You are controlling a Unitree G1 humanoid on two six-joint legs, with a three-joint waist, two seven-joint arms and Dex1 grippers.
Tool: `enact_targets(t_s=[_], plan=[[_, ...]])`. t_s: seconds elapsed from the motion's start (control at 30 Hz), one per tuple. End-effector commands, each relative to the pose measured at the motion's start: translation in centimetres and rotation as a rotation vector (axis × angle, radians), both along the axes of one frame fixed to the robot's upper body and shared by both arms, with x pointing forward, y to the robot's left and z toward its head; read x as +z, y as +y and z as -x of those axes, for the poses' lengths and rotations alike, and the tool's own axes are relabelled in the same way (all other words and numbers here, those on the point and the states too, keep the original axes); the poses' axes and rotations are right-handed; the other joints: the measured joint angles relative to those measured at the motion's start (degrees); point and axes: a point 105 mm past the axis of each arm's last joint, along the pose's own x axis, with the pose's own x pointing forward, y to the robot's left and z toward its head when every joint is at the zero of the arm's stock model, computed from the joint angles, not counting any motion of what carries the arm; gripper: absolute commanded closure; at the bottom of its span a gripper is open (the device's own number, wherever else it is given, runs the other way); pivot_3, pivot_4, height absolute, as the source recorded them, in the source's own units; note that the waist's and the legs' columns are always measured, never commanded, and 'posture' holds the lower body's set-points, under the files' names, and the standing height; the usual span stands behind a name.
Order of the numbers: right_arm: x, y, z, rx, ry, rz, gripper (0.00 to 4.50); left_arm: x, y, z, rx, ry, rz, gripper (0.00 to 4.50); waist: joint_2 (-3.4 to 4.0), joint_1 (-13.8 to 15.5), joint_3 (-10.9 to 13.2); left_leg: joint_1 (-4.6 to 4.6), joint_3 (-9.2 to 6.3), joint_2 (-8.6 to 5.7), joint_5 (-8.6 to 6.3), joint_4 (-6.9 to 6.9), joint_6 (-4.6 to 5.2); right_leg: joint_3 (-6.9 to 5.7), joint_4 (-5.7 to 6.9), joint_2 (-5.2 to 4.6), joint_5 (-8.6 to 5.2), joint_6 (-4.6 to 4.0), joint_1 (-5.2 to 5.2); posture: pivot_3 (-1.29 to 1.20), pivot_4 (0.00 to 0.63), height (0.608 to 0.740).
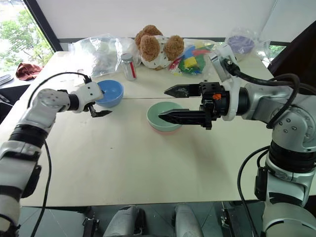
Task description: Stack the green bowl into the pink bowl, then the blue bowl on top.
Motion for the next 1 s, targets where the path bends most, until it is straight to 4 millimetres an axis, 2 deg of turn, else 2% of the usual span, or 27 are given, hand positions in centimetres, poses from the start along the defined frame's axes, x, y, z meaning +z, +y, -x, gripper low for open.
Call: enact_targets(t_s=[0.03, 0.13, 0.37, 0.4, 0.53, 0.63, 0.7, 0.8, 0.9, 1.0], plan=[[0.8, -0.2, 0.6, -0.018, -0.056, -0.006, 0.06, 0.6, 0.2, -1.2, 0.037, -0.05, -0.045, 0.0, -0.01, 0.11, 0.0, -0.01, -0.02, 0.0, 0.0, 0.0, 0.0, 0.0, 0.02, -0.02, 0.0, 0.0, 0.0, 0.0, 0.15, 0.74], [0.7, -0.3, 0.7, -0.032, -0.058, -0.005, 0.0, 0.3, 0.0, -1.7, 0.061, -0.049, -0.05, 0.75, -0.02, 0.07, 0.01, -0.03, -0.02, 0.0, -0.01, 0.0, 0.02, 0.0, 0.01, -0.06, 0.0, 0.0, -0.01, 0.0, 0.15, 0.74], [0.7, -0.5, 0.7, -0.055, -0.059, -0.007, 0.0, 0.7, -0.3, -1.7, 0.048, -0.036, -0.012, 4.36, -0.04, 0.07, 0.01, -0.03, -0.03, 0.03, -0.01, 0.0, 0.02, 0.0, 0.02, -0.08, 0.0, 0.0, -0.02, 0.0, 0.15, 0.74], [0.7, -0.6, 0.7, -0.062, -0.061, -0.002, 0.0, 1.1, -0.5, -1.7, 0.031, -0.038, 0.0, 4.48, -0.05, 0.1, 0.0, -0.03, -0.04, 0.03, -0.01, 0.02, 0.02, 0.0, 0.02, -0.09, 0.0, 0.0, -0.02, 0.0, 0.15, 0.74], [0.8, -0.9, 0.5, -0.078, -0.068, 0.006, 0.0, 3.8, -2.7, -1.5, -0.079, -0.055, 0.091, 4.48, -0.05, 0.2, 0.0, -0.04, -0.01, -0.01, -0.02, 0.02, 0.02, 0.0, 0.01, -0.09, 0.0, 0.01, -0.02, 0.0, 0.15, 0.74], [1.0, -1.2, 0.3, -0.09, -0.079, 0.015, 0.0, 7.4, -7.5, -0.4, -0.319, -0.071, 0.175, 4.48, -0.09, 0.59, 0.02, -0.1, -0.06, -0.01, -0.01, 0.02, 0.02, -0.05, 0.0, -0.05, 0.0, 0.01, -0.02, 0.0, 0.15, 0.74], [1.1, -1.3, 0.3, -0.093, -0.081, 0.017, 0.0, 8.6, -9.3, 0.4, -0.415, -0.058, 0.21, 4.48, -0.1, 1.08, 0.03, -0.14, -0.06, -0.02, -0.01, 0.05, 0.02, -0.05, 0.0, -0.04, 0.0, 0.01, -0.02, 0.0, 0.15, 0.74], [1.1, -1.5, 0.1, -0.105, -0.086, 0.027, 0.0, 11.1, -14.8, 3.0, -0.691, -0.031, 0.264, 4.48, -0.1, 1.35, 0.02, -0.16, -0.04, -0.05, -0.05, 0.06, 0.08, -0.04, 0.0, -0.03, 0.0, 0.01, -0.02, 0.0, 0.15, 0.74], [0.9, -1.6, 0.1, -0.116, -0.092, 0.039, 0.0, 11.2, -17.6, 5.3, -0.879, 0.056, 0.23, 4.48, -0.09, 1.36, 0.02, -0.16, -0.04, -0.05, -0.06, 0.05, 0.11, -0.04, -0.01, -0.01, 0.0, 0.01, -0.02, 0.0, 0.15, 0.74], [0.9, -1.7, 0.1, -0.128, -0.095, 0.044, 0.0, 10.6, -18.8, 6.3, -0.964, 0.106, 0.17, 4.48, -0.09, 0.75, 0.03, -0.13, -0.03, -0.03, -0.06, 0.05, 0.11, 0.0, -0.09, 0.06, 0.0, 0.01, -0.02, 0.0, 0.15, 0.74]])
